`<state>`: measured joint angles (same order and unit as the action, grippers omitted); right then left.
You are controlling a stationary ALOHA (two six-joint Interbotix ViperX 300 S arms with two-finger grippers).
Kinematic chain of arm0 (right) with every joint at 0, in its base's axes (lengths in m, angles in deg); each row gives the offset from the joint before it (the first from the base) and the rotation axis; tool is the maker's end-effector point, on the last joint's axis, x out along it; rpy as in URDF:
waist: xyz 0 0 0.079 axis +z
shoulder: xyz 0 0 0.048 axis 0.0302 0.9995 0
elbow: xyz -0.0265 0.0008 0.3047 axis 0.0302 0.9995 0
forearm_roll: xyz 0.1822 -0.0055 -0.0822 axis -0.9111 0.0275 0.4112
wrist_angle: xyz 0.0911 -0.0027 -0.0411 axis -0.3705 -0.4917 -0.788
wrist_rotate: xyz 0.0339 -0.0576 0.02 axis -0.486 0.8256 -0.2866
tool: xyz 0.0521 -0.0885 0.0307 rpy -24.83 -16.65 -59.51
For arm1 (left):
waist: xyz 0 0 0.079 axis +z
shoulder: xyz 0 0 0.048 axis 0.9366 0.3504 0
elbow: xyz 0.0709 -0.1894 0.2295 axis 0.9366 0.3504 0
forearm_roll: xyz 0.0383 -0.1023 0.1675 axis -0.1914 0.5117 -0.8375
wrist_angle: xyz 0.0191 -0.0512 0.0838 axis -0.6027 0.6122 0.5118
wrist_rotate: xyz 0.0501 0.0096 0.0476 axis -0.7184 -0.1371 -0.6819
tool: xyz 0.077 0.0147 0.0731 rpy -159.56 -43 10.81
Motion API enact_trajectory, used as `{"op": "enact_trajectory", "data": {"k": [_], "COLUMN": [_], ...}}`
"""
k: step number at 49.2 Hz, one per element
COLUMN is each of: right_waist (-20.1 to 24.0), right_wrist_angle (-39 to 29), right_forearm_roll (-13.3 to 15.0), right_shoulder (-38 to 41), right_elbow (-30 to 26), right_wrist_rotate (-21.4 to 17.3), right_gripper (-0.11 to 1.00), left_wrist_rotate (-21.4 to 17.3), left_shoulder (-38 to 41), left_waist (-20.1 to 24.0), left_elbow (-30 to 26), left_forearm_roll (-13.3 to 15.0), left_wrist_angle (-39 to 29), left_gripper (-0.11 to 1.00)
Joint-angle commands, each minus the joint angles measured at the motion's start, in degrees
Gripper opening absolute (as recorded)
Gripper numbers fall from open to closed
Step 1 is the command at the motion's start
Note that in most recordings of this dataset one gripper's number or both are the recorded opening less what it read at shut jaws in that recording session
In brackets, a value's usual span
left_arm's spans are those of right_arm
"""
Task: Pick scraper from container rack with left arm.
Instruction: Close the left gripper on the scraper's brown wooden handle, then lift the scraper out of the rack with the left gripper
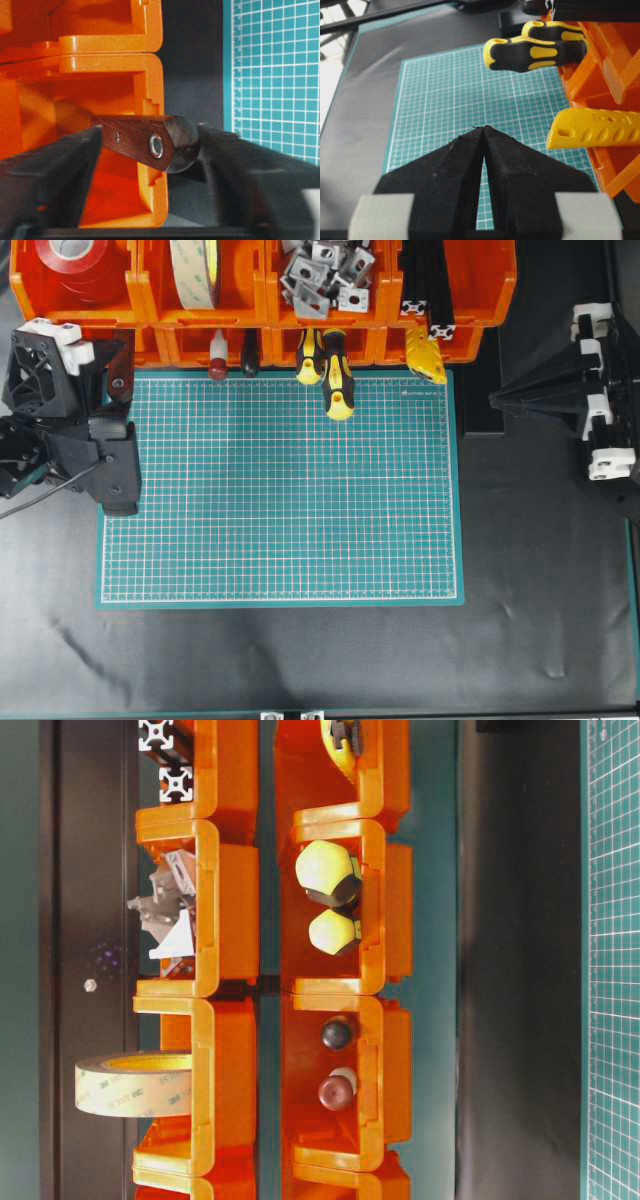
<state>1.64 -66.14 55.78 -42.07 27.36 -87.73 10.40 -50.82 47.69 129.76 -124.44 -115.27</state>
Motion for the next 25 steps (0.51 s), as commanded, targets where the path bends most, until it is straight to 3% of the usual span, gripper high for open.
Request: {"op": "enact_trajectory", "data": {"k": [1,6,14,25], "right_waist": [-0.1,-0.1,-0.1,-0.1], "right_wrist_angle": [0.3,0.3,0.3,0.4], "right_forearm_roll": [-0.1,-0.1,-0.1,-0.1], "right_shoulder": [0.4,0.4,0.4,0.3], "right_elbow": [-0.7,-0.8,-0.8,-0.7], "right_wrist_rotate": [0.0,0.0,0.0,0.0], "right_gripper": [0.0,0.0,0.0,0.0], "left_wrist_rotate": [0.3,0.3,0.1,-0.2], "left_shoulder": [-0.7,-0.7,-0.6,0.2], "left_waist": [-0.2,-0.3,-1.6,-9.1], "left_elbow": [-0.6,-1.1,-2.7,-8.3], "left_forearm_roll": [-0.1,0.0,0.0,0.0], "left_wrist_angle": [-0.1,-0.4,-1.5,-10.5], "left_gripper": [0.63,0.36,0.36,0.32]}}
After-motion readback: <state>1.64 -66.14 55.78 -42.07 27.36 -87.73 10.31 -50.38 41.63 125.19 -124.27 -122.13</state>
